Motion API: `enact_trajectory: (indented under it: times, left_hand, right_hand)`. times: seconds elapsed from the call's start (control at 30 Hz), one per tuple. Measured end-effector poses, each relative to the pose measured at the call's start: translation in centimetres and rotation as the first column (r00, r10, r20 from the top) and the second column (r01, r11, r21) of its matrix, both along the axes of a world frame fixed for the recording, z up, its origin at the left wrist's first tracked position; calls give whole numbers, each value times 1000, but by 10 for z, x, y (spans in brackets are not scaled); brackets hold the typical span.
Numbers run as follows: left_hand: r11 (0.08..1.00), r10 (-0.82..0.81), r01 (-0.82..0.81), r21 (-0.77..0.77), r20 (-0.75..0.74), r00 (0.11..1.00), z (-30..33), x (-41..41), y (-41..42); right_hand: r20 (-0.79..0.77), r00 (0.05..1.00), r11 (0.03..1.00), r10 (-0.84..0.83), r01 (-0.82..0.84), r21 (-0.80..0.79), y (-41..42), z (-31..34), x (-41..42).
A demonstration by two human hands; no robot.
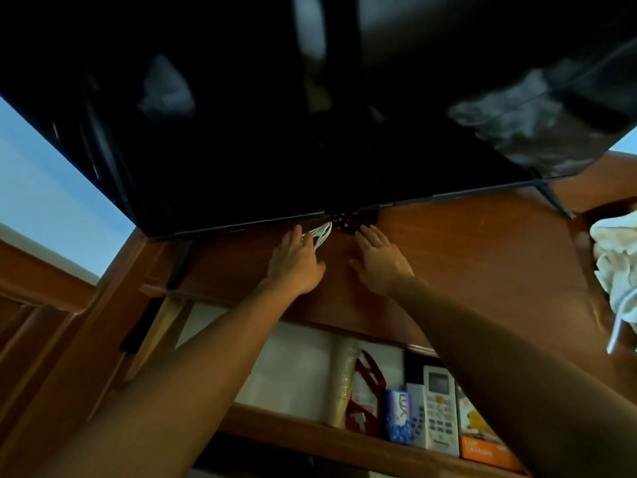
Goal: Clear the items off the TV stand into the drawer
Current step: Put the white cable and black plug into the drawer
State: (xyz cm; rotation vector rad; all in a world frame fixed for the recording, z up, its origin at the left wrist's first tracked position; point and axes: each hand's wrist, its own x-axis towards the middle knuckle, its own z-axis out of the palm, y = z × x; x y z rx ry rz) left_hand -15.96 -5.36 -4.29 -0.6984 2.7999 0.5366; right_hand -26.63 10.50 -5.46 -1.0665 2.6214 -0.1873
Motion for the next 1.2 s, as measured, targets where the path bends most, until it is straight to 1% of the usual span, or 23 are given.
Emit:
enact_trajectory:
  times: [0.1, 0.17, 0.27, 0.33, 0.4, 0.57, 0.67, 0.73, 0.77, 0.83, 0.97, 1.2]
  left_hand:
    - [998, -56, 57, -24, 36, 998, -18, -6, 0]
    - [995, -77, 79, -60, 32, 997, -27, -5, 0]
    - [988, -108, 101, -113, -58, 992, -34, 1, -2]
    - [985, -133, 119, -127, -102, 986, -34, 7, -3]
    - [986, -142, 129, -107, -125, 982, -32, 14, -4]
    - [984, -157, 142, -106, -151, 976, -32, 33, 4]
    - [983, -144, 124, -135, -153, 978, -34, 36, 11]
    - [985, -122, 98, -141, -172, 977, -34, 34, 13]
    - [987, -113, 88, -137, -181, 977, -33, 33, 14]
    - [986, -111, 86, -141, -184, 977, -31, 29, 15]
    - [989, -104, 87, -118, -152, 983, -28, 23, 14]
    - [999, -2, 0, -44, -55, 998, -24, 31, 21]
  right_hand:
    - [-23, 1000, 999, 21, -20, 35, -8, -11, -11]
    - [-35, 998, 997, 44, -42, 68, -8, -16, -13]
    - [-54, 997, 994, 57, -51, 99, -4, -18, -10]
    - [-124, 989, 993, 75, -62, 104, 2, -16, -3]
    - [-186, 978, 991, 96, -76, 112, 8, -12, 5]
    - [-270, 950, 988, 155, -144, 61, 31, -11, 25]
    - [-322, 935, 988, 147, -156, -3, 40, -11, 23]
    - [-307, 943, 991, 129, -131, 14, 39, -5, 16]
    - [-274, 954, 993, 120, -114, 36, 36, -1, 12]
    - [-176, 976, 990, 125, -112, 86, 28, 5, 3]
    - [-18, 989, 972, 149, -143, 185, 16, 12, -8]
    - [-45, 997, 948, 66, -48, 315, 16, 18, 14]
